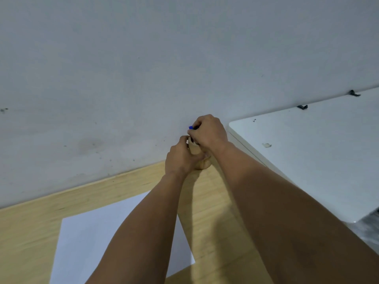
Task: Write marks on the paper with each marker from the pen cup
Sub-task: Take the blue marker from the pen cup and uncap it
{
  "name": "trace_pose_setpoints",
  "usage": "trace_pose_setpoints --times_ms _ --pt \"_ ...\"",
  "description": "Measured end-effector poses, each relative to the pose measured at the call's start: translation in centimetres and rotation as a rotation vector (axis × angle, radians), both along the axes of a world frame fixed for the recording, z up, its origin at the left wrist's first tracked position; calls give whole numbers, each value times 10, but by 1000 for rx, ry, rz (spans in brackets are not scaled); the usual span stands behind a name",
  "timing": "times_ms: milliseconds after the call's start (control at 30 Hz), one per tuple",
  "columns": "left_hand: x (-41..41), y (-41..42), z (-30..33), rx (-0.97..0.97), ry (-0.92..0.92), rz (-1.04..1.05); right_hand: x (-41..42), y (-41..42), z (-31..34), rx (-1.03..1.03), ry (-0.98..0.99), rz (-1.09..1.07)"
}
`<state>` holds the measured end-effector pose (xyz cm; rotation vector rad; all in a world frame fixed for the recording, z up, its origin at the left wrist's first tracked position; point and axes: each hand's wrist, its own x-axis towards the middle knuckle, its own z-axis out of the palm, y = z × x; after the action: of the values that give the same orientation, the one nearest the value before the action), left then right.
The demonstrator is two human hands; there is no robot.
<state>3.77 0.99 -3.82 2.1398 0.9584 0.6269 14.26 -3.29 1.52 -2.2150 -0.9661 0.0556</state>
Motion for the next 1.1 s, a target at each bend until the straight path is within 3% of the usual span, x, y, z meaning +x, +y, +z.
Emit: trace_pose_setpoints --times_ms 333,533,633,833,1100 --pt "-1 -5 2 -10 -13 8 2 -11 60 457 236 -1" --pt "-23 -8 28 39 28 -8 -4 -29 98 557 309 87" --pt "-51 -4 55 106 101 66 -24 -43 103 600 449 158" --pt "-134 -3 104 136 3 202 -91 -53 68 325 711 309" --pt "-256 -14 94 10 -51 179 -190 -56 27 89 857 624"
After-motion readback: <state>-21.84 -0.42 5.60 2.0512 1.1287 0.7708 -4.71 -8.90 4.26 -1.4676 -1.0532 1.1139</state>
